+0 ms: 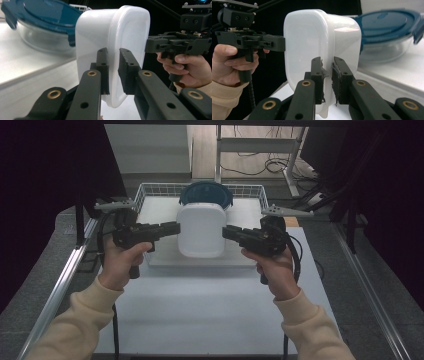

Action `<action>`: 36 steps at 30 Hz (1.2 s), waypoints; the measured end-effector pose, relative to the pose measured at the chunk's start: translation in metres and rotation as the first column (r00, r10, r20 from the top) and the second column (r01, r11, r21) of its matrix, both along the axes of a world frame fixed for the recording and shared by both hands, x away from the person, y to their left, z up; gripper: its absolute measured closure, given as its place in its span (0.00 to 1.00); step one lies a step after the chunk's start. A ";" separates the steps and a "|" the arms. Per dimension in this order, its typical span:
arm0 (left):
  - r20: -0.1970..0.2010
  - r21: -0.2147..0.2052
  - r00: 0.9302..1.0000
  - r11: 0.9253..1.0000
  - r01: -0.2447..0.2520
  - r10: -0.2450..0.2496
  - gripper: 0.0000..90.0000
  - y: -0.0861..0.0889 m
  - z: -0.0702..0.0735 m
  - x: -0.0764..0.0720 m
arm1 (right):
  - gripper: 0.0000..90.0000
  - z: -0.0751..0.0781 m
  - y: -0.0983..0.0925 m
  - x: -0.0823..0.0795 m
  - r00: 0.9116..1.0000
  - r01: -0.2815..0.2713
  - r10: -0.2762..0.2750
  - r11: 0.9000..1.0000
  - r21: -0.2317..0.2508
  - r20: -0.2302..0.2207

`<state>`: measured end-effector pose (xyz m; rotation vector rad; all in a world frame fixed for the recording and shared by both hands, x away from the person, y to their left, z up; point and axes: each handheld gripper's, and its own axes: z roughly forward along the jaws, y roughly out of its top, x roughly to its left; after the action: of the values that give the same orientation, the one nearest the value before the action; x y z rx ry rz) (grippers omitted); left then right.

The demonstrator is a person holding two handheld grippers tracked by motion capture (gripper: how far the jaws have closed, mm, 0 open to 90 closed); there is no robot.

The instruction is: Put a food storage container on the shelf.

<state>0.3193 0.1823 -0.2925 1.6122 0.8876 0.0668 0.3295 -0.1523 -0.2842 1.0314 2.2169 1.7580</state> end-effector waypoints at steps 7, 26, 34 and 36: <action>0.011 -0.007 1.000 1.000 -0.002 0.002 0.88 0.006 0.021 0.014 | 0.88 0.021 0.005 0.015 1.000 -0.006 0.006 1.000 -0.002 0.016; -0.040 -0.019 0.999 1.000 -0.006 0.006 0.88 0.008 0.049 0.082 | 0.88 0.042 0.007 0.080 1.000 0.011 -0.010 0.999 0.050 -0.017; -0.090 -0.028 0.996 0.999 -0.028 0.025 0.88 0.008 0.048 0.104 | 0.88 0.041 0.009 0.101 0.998 0.024 -0.021 0.998 0.057 -0.058; -0.118 -0.059 0.993 0.998 -0.025 0.017 0.89 0.010 0.047 0.110 | 0.87 0.039 0.007 0.107 0.997 0.025 -0.018 0.996 0.088 -0.079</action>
<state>0.4297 0.1920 -0.2458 1.5632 0.9881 -0.0399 0.4365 -0.1453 -0.2449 1.1571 2.1806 1.8531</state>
